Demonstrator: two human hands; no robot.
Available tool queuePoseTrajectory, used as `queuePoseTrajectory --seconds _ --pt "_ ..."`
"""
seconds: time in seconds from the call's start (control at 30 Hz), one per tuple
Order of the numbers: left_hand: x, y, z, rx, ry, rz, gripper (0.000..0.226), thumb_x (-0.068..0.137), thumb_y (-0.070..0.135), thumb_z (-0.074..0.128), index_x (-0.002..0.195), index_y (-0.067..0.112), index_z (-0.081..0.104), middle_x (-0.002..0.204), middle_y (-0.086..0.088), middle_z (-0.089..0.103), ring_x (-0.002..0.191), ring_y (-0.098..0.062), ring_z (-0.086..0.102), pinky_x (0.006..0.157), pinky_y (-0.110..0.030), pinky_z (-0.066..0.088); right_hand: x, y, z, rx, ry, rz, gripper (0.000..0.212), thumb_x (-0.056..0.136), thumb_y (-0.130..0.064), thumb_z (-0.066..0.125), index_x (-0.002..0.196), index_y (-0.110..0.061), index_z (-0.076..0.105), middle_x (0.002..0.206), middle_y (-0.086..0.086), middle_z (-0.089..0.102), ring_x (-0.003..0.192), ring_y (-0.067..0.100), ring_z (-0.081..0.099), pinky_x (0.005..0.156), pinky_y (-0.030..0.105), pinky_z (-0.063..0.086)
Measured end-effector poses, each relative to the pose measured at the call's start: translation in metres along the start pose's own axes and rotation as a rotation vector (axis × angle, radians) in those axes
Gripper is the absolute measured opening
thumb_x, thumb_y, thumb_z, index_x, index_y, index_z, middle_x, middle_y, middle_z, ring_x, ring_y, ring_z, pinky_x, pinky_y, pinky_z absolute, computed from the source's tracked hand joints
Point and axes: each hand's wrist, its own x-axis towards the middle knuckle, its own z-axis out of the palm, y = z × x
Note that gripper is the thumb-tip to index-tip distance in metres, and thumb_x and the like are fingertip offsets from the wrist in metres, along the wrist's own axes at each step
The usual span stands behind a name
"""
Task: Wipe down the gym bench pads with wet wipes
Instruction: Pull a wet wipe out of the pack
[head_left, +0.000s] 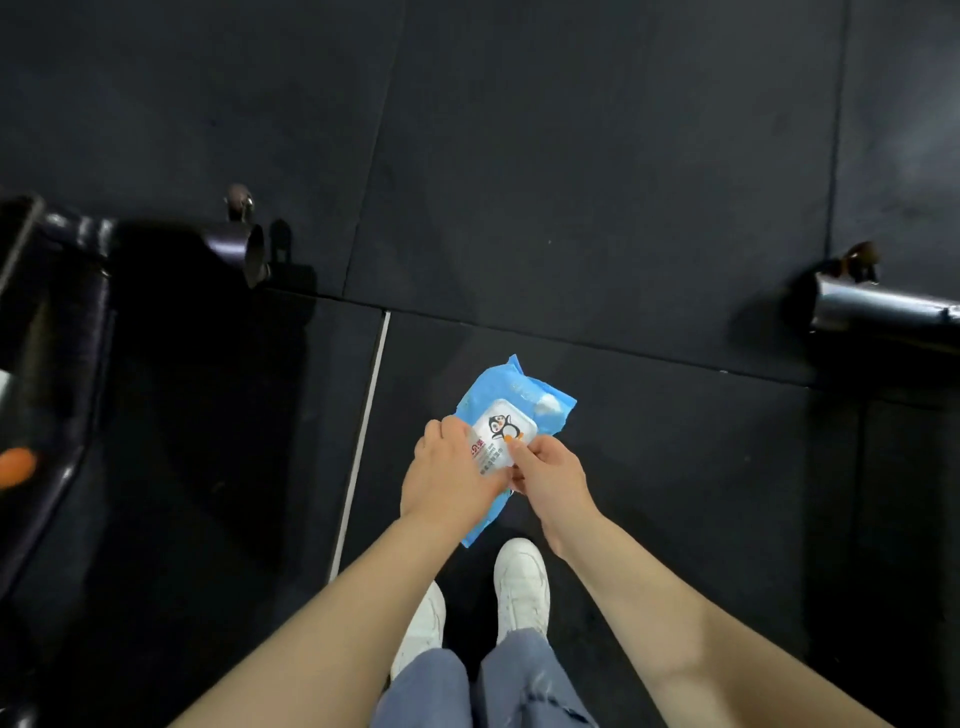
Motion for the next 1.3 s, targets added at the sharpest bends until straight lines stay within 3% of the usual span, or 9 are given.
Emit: queuePoseTrajectory --seconds 0.13,0.47,0.6,0.73,0.83,0.93,1.07,1.2,1.3 --pt "-0.061 0.046 -0.085 0.066 0.011 0.111 0.064 0.073 0.066 0.071 0.107 0.023 0.038 0.104 0.006 0.043 0.083 -0.010 0.050 0.058 -0.018 0.037 -0.099 -0.062 -0.028 -0.038 0.005 -0.076 0.022 0.095 -0.027 0.061 0.096 -0.006 0.062 0.096 0.003 0.071 0.090 0.020 0.070 0.080 0.040 0.061" --pt "-0.209 0.148 -0.278 0.127 0.128 0.201 0.061 0.064 0.078 0.039 0.094 0.025 0.033 0.094 0.008 0.038 0.071 -0.009 0.046 0.050 -0.022 0.027 -0.326 -0.181 -0.073 0.023 0.045 -0.372 0.026 0.092 -0.024 0.062 0.073 -0.007 0.054 0.079 0.007 0.066 0.062 0.006 0.057 0.055 0.022 0.050" --pt "-0.257 0.174 -0.340 0.053 0.197 0.225 0.062 0.066 0.079 0.046 0.088 0.023 0.037 0.087 0.010 0.039 0.069 -0.011 0.046 0.056 -0.028 0.032 -0.397 -0.217 -0.086 0.056 0.057 -0.539 0.029 0.092 -0.020 0.061 0.067 -0.007 0.054 0.083 0.014 0.056 0.055 0.004 0.049 0.047 0.012 0.039" --pt "-0.301 0.194 -0.392 -0.074 0.275 0.230 0.057 0.065 0.075 0.059 0.083 0.024 0.040 0.088 0.010 0.047 0.068 -0.006 0.049 0.053 -0.025 0.031 -0.451 -0.244 -0.102 0.089 0.019 -0.667 0.022 0.093 -0.024 0.061 0.073 -0.014 0.060 0.079 0.011 0.060 0.067 0.009 0.052 0.054 0.018 0.043" --pt "-0.328 0.203 -0.418 -0.168 0.335 0.199 0.056 0.061 0.074 0.058 0.080 0.024 0.043 0.086 0.009 0.051 0.065 -0.007 0.050 0.053 -0.025 0.032 -0.472 -0.254 -0.120 0.197 0.042 -0.606 0.027 0.086 -0.034 0.071 0.095 -0.022 0.049 0.096 -0.004 0.060 0.082 0.008 0.059 0.067 0.023 0.048" --pt "-0.348 0.212 -0.431 -0.253 0.344 0.178 0.056 0.059 0.075 0.056 0.083 0.025 0.049 0.082 0.010 0.057 0.062 -0.006 0.050 0.054 -0.023 0.036 -0.482 -0.261 -0.133 0.318 -0.148 -0.464 0.054 0.080 -0.041 0.078 0.117 -0.024 0.043 0.112 -0.001 0.064 0.100 0.018 0.067 0.088 0.040 0.056" --pt "-0.366 0.228 -0.443 -0.420 0.261 0.182 0.058 0.059 0.080 0.058 0.089 0.030 0.055 0.077 0.013 0.060 0.062 -0.005 0.051 0.058 -0.023 0.041 -0.489 -0.270 -0.150 0.391 -0.478 -0.449 0.043 0.086 -0.035 0.073 0.117 -0.008 0.062 0.107 0.012 0.074 0.095 0.028 0.072 0.086 0.047 0.057" --pt "-0.372 0.238 -0.457 -0.598 0.135 0.187 0.064 0.068 0.078 0.056 0.095 0.021 0.064 0.086 0.006 0.067 0.070 -0.012 0.061 0.066 -0.026 0.051 -0.485 -0.276 -0.162 0.412 -0.459 -0.488 0.034 0.092 -0.029 0.068 0.116 -0.007 0.063 0.107 0.013 0.074 0.098 0.031 0.071 0.088 0.047 0.056" --pt "-0.376 0.241 -0.463 -0.745 0.139 0.214 0.040 0.081 0.054 0.050 0.083 0.017 0.062 0.077 0.002 0.062 0.059 -0.010 0.058 0.059 -0.023 0.051 -0.485 -0.280 -0.169 0.449 -0.456 -0.466 0.032 0.091 -0.024 0.068 0.116 -0.004 0.063 0.106 0.016 0.074 0.096 0.033 0.072 0.082 0.043 0.057"
